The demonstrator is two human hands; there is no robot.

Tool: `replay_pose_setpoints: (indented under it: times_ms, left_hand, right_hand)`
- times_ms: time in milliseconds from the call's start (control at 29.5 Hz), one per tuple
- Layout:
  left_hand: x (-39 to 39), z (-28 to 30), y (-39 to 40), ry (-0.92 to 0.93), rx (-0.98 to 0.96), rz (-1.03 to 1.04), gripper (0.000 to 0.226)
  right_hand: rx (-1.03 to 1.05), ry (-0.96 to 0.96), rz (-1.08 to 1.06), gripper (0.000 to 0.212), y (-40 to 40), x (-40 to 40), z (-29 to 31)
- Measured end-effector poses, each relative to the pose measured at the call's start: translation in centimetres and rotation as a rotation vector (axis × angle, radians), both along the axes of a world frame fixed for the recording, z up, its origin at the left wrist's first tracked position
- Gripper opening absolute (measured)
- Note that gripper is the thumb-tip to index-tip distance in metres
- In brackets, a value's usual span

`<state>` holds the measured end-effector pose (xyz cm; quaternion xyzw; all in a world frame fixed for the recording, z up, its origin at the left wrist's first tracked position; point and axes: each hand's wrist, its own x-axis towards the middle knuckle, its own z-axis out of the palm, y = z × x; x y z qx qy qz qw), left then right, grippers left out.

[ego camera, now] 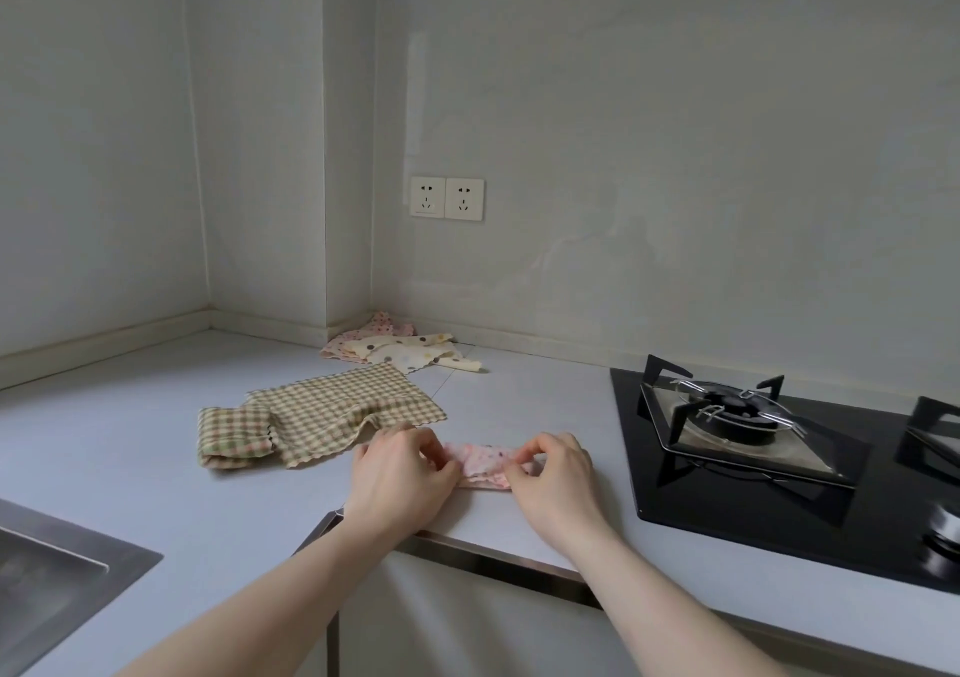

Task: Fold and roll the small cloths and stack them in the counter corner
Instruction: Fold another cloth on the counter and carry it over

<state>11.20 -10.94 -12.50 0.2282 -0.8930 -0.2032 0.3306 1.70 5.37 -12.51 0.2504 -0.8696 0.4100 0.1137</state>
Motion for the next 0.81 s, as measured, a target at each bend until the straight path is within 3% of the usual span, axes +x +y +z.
replay_pose_setpoints:
  times_ms: [68,135,339,440,542,609,711,812]
  left_hand:
    - [-0.2,-0.2,-0.3,0.029,0.04,0.002,0.01]
    - [-0.2,-0.5,-0.6,0.042,0.067,-0.01,0.019]
    - [0.1,0.7,-0.1,-0.067,0.164,-0.079,0.043]
    - [0.2,0.9,0.0,-0.179,0.105,-0.069,0.046]
    - [0.1,1.0,0.0,-0.206,0.092,-0.096,0.028]
    - [0.2,1.2,-0.3,-0.156,0.204,-0.133,0.017]
    - [0.8,1.6,-0.5,-0.078,0.452,-0.157,0.022]
    - [0.9,2.8,-0.6,-0.119,0.582,-0.156,0.023]
  right_hand:
    - [0.061,0.007,-0.011,0.014,0.1,0.1,0.0]
    - [0.127,-0.003,0.001,0.03,0.3,0.2,0.2]
    - [0.205,-0.012,0.062,0.037,0.5,0.4,0.6]
    - [0.158,-0.053,0.125,0.045,0.7,0.3,0.6]
    - [0.012,-0.11,0.203,0.045,0.9,-0.1,-0.1]
    - [-0.08,-0.168,0.233,0.043,1.0,-0.3,-0.4]
    - [-0.145,-0.266,0.226,0.037,1.0,-0.1,-0.3]
    - [-0.146,-0.391,0.197,0.031,0.9,0.2,0.5]
